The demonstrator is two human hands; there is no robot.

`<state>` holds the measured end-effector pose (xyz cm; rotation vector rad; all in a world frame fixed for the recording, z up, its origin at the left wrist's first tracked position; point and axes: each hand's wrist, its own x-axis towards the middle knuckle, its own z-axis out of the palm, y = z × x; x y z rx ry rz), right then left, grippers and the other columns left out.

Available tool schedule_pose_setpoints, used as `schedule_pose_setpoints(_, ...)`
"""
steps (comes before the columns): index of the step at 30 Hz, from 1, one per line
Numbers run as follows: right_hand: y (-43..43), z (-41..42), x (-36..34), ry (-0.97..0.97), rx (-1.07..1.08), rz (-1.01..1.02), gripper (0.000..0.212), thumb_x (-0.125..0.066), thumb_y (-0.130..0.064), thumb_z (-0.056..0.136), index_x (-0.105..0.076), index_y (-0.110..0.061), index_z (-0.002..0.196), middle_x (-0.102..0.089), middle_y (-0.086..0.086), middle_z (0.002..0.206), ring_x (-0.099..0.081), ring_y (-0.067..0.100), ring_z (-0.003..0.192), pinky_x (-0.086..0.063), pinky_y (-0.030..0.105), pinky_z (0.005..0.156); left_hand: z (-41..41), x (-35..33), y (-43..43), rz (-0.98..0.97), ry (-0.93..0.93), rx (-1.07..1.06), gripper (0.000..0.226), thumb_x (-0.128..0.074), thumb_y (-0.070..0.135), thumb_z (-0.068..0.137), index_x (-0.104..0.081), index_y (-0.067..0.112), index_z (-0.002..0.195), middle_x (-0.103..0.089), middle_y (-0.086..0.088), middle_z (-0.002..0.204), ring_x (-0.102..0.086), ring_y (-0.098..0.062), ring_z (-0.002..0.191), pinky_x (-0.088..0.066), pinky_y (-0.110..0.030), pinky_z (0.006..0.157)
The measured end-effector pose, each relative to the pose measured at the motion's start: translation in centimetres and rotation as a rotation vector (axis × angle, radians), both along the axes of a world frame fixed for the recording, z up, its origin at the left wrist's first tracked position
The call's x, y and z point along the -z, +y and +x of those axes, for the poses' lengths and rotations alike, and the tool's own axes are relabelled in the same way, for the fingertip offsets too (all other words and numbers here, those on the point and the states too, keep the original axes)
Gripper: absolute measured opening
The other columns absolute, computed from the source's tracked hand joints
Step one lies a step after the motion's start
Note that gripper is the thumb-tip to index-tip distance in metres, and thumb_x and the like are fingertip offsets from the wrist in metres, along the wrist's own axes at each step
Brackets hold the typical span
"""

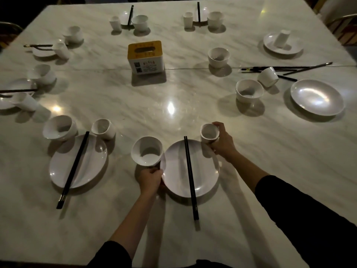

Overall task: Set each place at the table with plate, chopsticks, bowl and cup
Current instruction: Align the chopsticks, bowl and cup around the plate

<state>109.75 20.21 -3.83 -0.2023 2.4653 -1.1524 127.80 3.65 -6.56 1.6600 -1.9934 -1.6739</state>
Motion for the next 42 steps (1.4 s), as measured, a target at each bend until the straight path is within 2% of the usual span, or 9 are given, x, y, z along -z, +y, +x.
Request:
schedule_pose_setpoints(4, 0.0, 0.1, -0.1, -0.001, 0.001, -0.003, 0.066, -0.067, -0.008, 0.074, -0.036, -0.024, 0.131, -0.060, 0.014, 0.114, -0.059, 0.041, 0.101, -0.052, 0.059, 0.078, -0.5, -1.1, -1.9, 0.404, 0.236, -0.484, 0.030, -0.060, 0.011, 0.074, -0.063, -0.004, 0.099, -0.068, -0.025, 0.091, -0.067, -0.038, 0.076, -0.057, -0.047, 0.067)
schedule_pose_setpoints(7, -0.1, 0.1, 0.0, -0.003, 0.008, 0.003, 0.066, -0.066, -0.007, 0.075, -0.036, -0.024, 0.131, -0.060, 0.013, 0.113, -0.059, 0.040, 0.101, -0.052, 0.059, 0.078, -1.4, -1.9, -3.5, 0.360, 0.330, -0.595, 0.035, -0.058, 0.004, 0.080, -0.056, -0.006, 0.114, -0.059, -0.024, 0.104, -0.060, -0.039, 0.087, -0.059, -0.040, 0.055)
schedule_pose_setpoints(9, -0.2, 0.0, 0.0, -0.006, 0.010, 0.010, 0.066, -0.066, -0.007, 0.075, -0.036, -0.025, 0.131, -0.060, 0.013, 0.113, -0.059, 0.040, 0.101, -0.053, 0.059, 0.077, -2.1, -2.5, -3.8, 0.318, 0.312, -0.541, 0.034, -0.053, -0.002, 0.084, -0.055, -0.007, 0.118, -0.056, -0.023, 0.103, -0.059, -0.030, 0.074, -0.055, -0.030, 0.042)
schedule_pose_setpoints(11, -0.2, 0.0, 0.0, -0.014, 0.018, 0.012, 0.066, -0.067, -0.008, 0.075, -0.036, -0.026, 0.130, -0.060, 0.012, 0.112, -0.059, 0.039, 0.099, -0.054, 0.059, 0.073, -3.1, -2.9, -4.0, 0.347, 0.299, -0.480, 0.034, -0.051, -0.006, 0.085, -0.053, -0.010, 0.119, -0.057, -0.027, 0.107, -0.059, -0.029, 0.069, -0.056, -0.035, 0.053)
schedule_pose_setpoints(15, -0.4, -0.4, -0.1, -0.032, 0.016, 0.024, 0.067, -0.068, -0.008, 0.074, -0.036, -0.025, 0.130, -0.060, 0.014, 0.113, -0.060, 0.040, 0.098, -0.055, 0.059, 0.072, -5.6, -3.1, -3.8, 0.378, 0.272, -0.367, 0.039, -0.051, -0.009, 0.085, -0.047, -0.017, 0.123, -0.055, -0.034, 0.119, -0.061, -0.042, 0.097, -0.054, -0.046, 0.082)
schedule_pose_setpoints(27, -1.5, -1.0, 0.0, -0.011, -0.019, 0.087, 0.066, -0.069, -0.012, 0.072, -0.036, -0.028, 0.128, -0.054, -0.001, 0.098, -0.059, 0.034, 0.096, -0.055, 0.054, 0.074, -8.0, -2.7, -3.7, 0.326, 0.215, -0.132, 0.053, -0.055, -0.006, 0.084, -0.042, 0.004, 0.134, -0.059, -0.026, 0.123, -0.063, -0.041, 0.105, -0.055, -0.045, 0.082)
schedule_pose_setpoints(32, -1.2, -1.6, -0.2, -0.047, -0.065, 0.101, 0.069, -0.063, 0.000, 0.072, -0.035, -0.025, 0.130, -0.059, 0.012, 0.109, -0.059, 0.038, 0.099, -0.055, 0.056, 0.075, -6.7, -3.2, -3.5, 0.311, 0.155, 0.060, 0.037, -0.066, 0.005, 0.080, -0.060, -0.005, 0.115, -0.063, -0.018, 0.087, -0.057, -0.026, 0.068, -0.046, -0.027, 0.051)
schedule_pose_setpoints(37, -0.8, -2.0, -0.3, -0.047, -0.104, 0.103, 0.068, -0.062, 0.003, 0.071, -0.037, -0.020, 0.130, -0.060, 0.017, 0.107, -0.060, 0.041, 0.096, -0.055, 0.054, 0.075, -4.6, -1.7, -3.8, 0.012, -0.155, 0.341, 0.024, -0.064, -0.002, 0.073, -0.064, -0.011, 0.095, -0.066, -0.032, 0.091, -0.067, -0.044, 0.084, -0.057, -0.042, 0.071)
schedule_pose_setpoints(42, -0.8, -1.9, -0.3, -0.036, -0.100, 0.088, 0.069, -0.061, 0.003, 0.072, -0.037, -0.022, 0.131, -0.059, 0.017, 0.110, -0.058, 0.041, 0.099, -0.054, 0.055, 0.076, -4.7, -0.7, -4.0, -0.011, -0.139, 0.265, 0.014, -0.065, -0.002, 0.073, -0.067, -0.009, 0.085, -0.067, -0.032, 0.082, -0.069, -0.043, 0.072, -0.060, -0.047, 0.062)
